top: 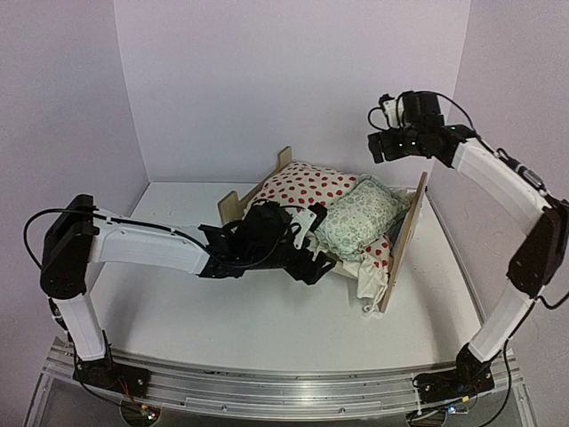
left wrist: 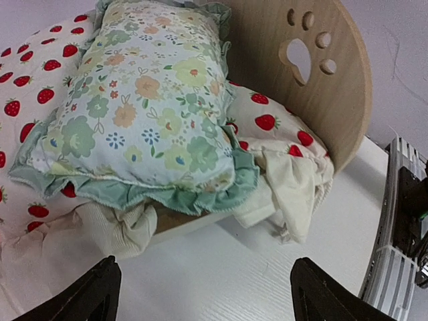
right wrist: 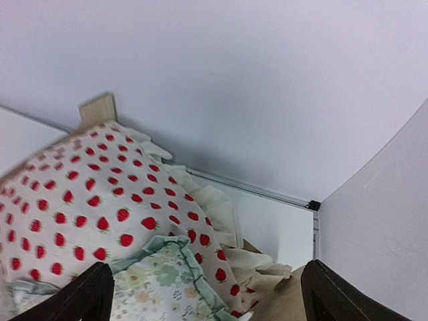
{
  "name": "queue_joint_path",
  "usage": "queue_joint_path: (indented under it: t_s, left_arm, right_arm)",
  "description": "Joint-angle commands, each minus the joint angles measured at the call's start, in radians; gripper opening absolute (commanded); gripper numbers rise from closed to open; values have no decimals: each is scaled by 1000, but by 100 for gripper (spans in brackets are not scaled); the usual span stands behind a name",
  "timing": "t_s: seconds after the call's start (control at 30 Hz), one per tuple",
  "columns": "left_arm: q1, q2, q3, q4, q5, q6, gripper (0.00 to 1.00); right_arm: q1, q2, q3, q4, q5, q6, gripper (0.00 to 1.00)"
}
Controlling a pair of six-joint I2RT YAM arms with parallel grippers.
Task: Set up the pet bed
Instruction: Place the pillow on the bed frame with the mattress attached, then adjust the pillow on the bed frame with the mattress attached.
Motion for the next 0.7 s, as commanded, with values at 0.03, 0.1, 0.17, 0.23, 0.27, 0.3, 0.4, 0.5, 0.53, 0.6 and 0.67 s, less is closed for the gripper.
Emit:
queue_joint_path:
  t_s: [0.03, 0.1, 0.17, 0.23, 0.27, 0.3, 0.4, 0.5, 0.53, 0.6, 0.67]
  left_arm:
    - [48, 174, 195, 22, 103, -1, 85]
    - [47, 216, 237, 30, 121, 3, 83]
    - [48, 258, 287, 23, 132, 5, 82]
    - [48, 309, 348, 2, 156, 9, 77]
    - [48, 326, 365, 6, 170, 6, 75]
    - [48, 343, 374, 17, 189, -1, 74]
    - [41, 368, 386, 62, 237, -26, 67]
    - [13, 372, 411, 70, 231, -12, 65]
    - [2, 370, 421, 72, 233, -7, 65]
    - [-19, 367, 438, 72, 235, 1, 65]
    - [-35, 362, 451, 78, 237, 4, 65]
  right_arm:
    - [1, -234, -171, 69, -196, 299, 98]
    - [2, -301, -230, 72, -216, 331, 98]
    - [3, -372, -281, 79, -228, 349, 98]
    - [2, -446, -335, 92, -263, 355, 98]
    - [2, -475, -357, 98, -272, 360, 98]
    - [2, -499, -378, 104, -278, 365, 98]
    - [2, -560, -421, 108, -279, 368, 98]
    - [3, -596, -438, 109, -280, 368, 98]
    - [1, -604, -442, 108, -281, 368, 98]
    - [2, -611, -447, 108, -288, 375, 98]
    - [3, -614, -455, 108, -300, 386, 98]
